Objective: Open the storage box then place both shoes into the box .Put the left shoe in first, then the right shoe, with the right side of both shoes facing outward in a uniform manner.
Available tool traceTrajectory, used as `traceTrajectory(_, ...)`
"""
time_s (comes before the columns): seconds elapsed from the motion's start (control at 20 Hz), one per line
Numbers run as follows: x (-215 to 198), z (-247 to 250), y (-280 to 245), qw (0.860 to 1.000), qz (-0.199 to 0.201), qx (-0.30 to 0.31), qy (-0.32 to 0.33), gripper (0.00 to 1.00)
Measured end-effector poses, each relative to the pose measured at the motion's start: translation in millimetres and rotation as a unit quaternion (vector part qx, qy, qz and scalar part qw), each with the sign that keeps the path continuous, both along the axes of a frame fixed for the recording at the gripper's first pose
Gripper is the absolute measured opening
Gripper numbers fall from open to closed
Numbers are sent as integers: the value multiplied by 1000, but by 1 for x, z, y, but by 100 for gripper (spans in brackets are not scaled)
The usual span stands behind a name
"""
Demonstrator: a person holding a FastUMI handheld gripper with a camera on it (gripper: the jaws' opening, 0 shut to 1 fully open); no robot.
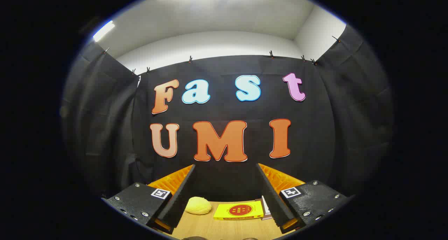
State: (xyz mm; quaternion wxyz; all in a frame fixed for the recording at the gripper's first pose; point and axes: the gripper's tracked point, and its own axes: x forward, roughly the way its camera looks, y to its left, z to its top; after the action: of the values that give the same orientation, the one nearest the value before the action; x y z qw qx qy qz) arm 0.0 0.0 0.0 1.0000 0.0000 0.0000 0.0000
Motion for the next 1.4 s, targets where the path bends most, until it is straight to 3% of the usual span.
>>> traceTrajectory(0.6, -6, -14, -3, 1000, 5, -9, 25, 99)
traceTrajectory(1.0, -10, -40, 14, 996, 31, 52, 67, 99)
traceTrajectory(1.25, -16, -97, 35, 984, 49, 79, 152, 98)
traceTrajectory(1.4, -28, -146, 66, 961, 88, 117, 234, 96)
